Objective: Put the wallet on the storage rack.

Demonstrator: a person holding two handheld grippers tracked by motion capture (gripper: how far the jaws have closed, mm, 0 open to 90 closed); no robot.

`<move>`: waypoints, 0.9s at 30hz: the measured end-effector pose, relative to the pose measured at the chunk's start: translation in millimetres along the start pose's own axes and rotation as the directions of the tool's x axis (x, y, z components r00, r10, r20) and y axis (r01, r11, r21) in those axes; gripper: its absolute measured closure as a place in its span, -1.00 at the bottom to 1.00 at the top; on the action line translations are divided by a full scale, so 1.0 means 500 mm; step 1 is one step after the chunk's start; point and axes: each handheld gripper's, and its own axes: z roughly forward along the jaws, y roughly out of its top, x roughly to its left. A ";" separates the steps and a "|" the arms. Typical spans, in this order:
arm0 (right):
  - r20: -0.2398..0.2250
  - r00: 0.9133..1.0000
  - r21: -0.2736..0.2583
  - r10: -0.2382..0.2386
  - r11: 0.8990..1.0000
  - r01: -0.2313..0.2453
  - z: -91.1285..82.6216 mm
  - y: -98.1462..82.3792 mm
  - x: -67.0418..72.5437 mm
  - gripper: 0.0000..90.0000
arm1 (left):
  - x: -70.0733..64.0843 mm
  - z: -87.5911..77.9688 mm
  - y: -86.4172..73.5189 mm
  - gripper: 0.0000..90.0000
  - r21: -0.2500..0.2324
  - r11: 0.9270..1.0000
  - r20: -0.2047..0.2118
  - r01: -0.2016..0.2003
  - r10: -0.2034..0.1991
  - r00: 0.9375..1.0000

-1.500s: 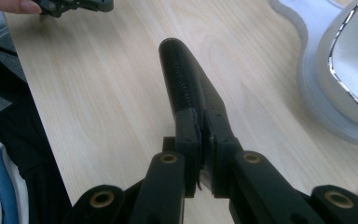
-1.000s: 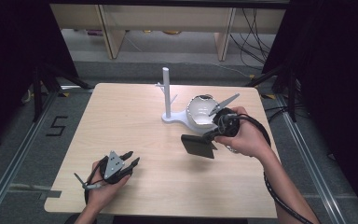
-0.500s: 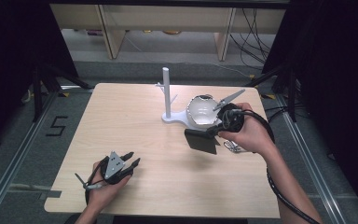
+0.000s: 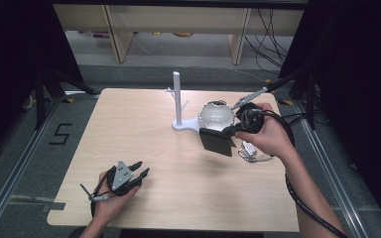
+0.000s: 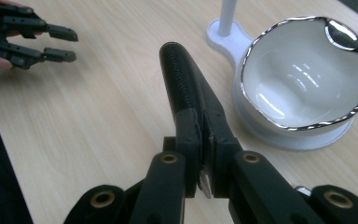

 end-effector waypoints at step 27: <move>0.093 0.994 -0.182 0.063 0.982 -0.045 -0.002 0.051 -0.066 0.92 | -0.002 0.001 0.000 0.37 -0.002 1.000 0.001 -0.003 0.003 1.000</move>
